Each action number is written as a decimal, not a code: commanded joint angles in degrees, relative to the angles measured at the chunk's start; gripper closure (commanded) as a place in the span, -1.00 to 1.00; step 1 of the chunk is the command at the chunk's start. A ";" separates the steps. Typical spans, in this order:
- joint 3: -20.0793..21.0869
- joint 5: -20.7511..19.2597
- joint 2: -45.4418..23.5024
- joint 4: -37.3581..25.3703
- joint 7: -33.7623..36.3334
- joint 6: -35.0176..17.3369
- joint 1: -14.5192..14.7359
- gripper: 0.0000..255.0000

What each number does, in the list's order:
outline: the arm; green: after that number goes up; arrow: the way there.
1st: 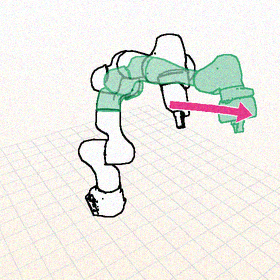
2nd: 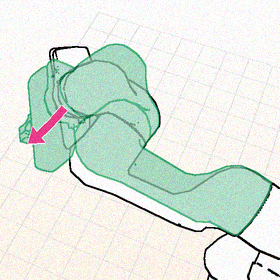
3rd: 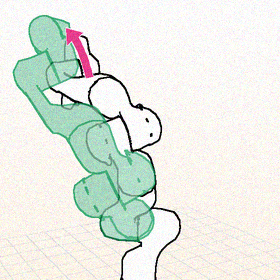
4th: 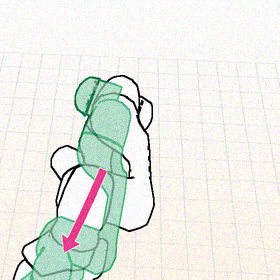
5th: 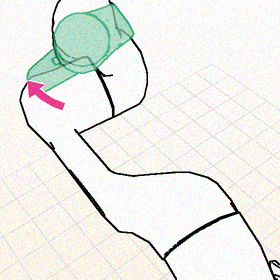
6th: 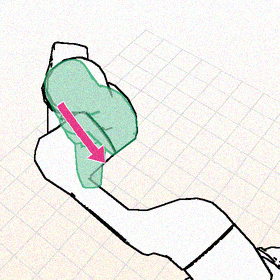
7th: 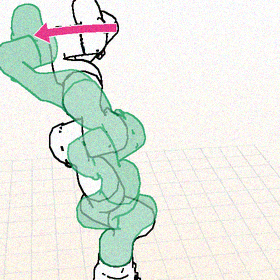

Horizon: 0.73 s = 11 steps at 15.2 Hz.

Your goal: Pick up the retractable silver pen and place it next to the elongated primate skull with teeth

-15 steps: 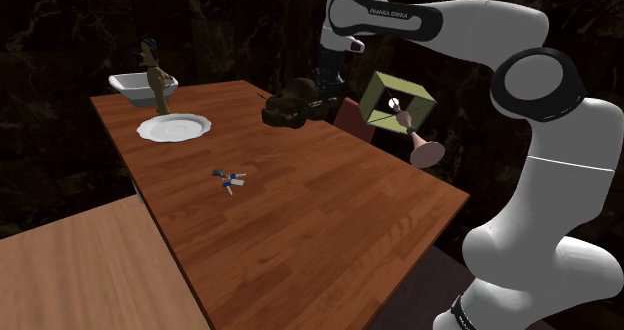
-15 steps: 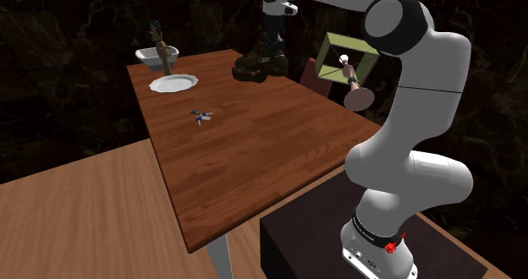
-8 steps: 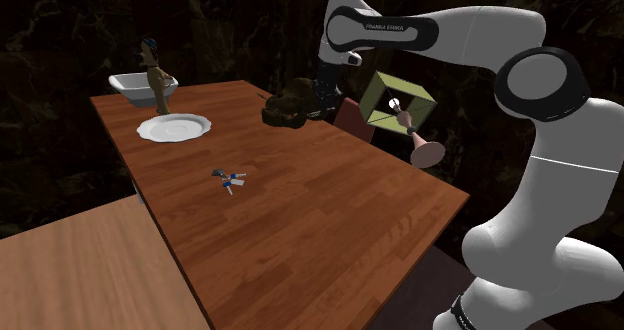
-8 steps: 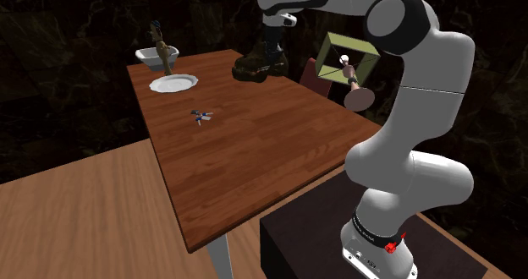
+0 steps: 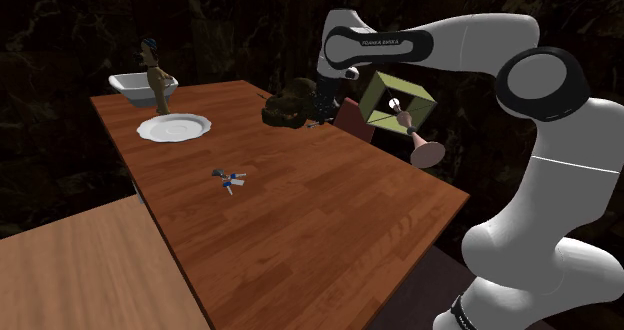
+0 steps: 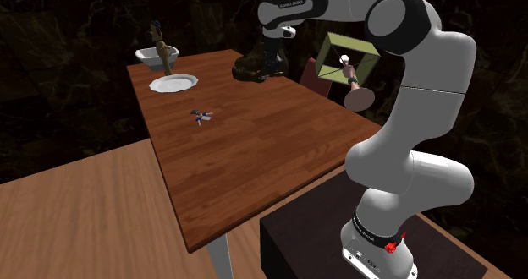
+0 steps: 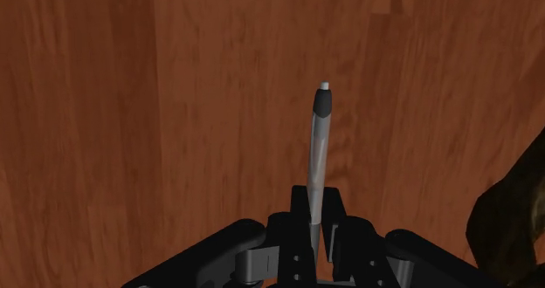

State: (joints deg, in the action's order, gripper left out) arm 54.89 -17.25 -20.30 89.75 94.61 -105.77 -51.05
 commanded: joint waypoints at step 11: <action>-1.07 -1.84 -1.42 7.92 1.36 -8.65 -0.53 1.00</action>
State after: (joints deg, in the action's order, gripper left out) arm 53.94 -18.90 -21.58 97.01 95.91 -113.66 -51.48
